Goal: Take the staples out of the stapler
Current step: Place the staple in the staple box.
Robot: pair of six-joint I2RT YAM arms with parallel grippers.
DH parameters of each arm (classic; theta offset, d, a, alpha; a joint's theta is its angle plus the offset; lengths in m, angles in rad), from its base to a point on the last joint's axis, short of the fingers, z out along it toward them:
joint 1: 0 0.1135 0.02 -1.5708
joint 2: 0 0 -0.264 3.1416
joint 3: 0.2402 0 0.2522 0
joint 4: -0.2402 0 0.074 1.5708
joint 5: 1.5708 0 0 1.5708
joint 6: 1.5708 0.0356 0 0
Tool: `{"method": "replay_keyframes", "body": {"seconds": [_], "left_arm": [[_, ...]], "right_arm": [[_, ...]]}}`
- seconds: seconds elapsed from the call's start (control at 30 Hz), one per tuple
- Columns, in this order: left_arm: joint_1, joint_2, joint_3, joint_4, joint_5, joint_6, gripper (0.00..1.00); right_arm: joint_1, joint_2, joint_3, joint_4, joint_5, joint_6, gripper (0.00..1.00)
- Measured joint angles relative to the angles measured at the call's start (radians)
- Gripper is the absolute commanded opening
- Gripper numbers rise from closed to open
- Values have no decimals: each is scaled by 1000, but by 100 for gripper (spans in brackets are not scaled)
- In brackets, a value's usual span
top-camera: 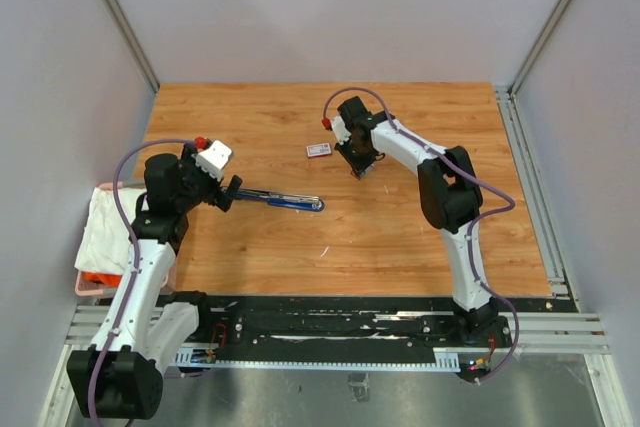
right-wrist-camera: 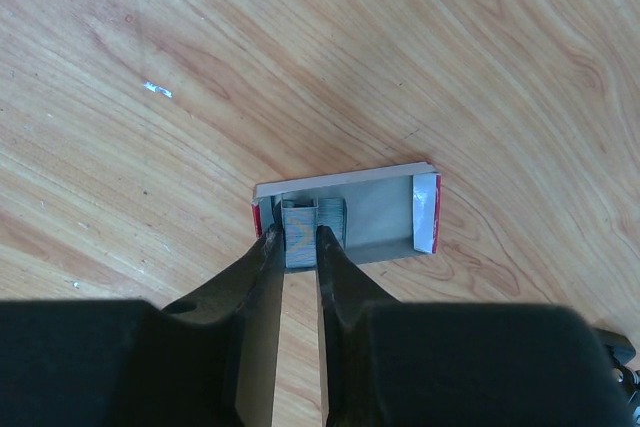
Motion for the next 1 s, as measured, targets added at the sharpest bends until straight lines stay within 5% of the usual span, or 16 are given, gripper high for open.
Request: {"method": "replay_keyframes", "body": {"seconds": [1.0], "left_arm": [[0, 0, 0, 0, 0, 0, 98]], "right_arm": [[0, 1, 105, -124, 0, -88, 16]]}}
